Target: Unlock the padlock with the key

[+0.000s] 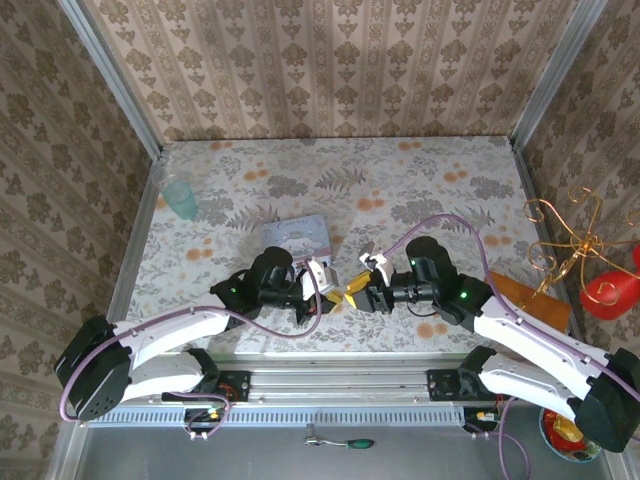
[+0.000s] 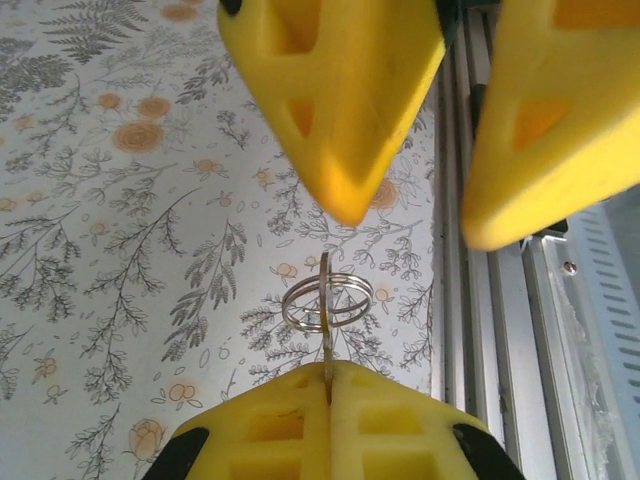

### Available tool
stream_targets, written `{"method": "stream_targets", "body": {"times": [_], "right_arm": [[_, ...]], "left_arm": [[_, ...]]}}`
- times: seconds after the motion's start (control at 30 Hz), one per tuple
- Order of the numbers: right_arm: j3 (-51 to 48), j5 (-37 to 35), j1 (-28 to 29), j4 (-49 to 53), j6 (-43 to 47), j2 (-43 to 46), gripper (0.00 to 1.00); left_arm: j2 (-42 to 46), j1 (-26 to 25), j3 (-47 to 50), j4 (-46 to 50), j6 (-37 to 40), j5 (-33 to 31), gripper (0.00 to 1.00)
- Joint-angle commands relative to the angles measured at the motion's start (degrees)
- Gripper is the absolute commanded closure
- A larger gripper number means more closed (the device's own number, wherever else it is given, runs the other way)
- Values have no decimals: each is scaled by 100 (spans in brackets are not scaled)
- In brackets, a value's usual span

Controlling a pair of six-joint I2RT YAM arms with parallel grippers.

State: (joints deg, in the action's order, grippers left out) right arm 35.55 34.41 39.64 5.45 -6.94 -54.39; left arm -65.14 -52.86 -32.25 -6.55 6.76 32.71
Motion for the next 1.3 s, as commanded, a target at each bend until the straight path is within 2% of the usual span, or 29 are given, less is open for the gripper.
{"method": "stream_targets", "body": {"times": [0.0,0.3,0.57,0.77,0.97,1.27], "right_arm": [[171,238,-18,332,299,-78,74],[257,421,-17,470,483,-317,80],[290,490,-19,577,570,-419,84],[255,252,-18,676,662,-338,74],[277,732,-16,591,581,-442,67],[286,59,-213,832,438,-53,66]], "left_arm": [[9,-29,-168,85,160,244,100],[-25,-28,-237,124,185,368,100],[-42,-49,-351,243,249,752,100],[1,-83,-343,308,284,728,100],[-51,-78,-382,366,293,718,100],[-59,-74,-352,443,344,633,100]]}}
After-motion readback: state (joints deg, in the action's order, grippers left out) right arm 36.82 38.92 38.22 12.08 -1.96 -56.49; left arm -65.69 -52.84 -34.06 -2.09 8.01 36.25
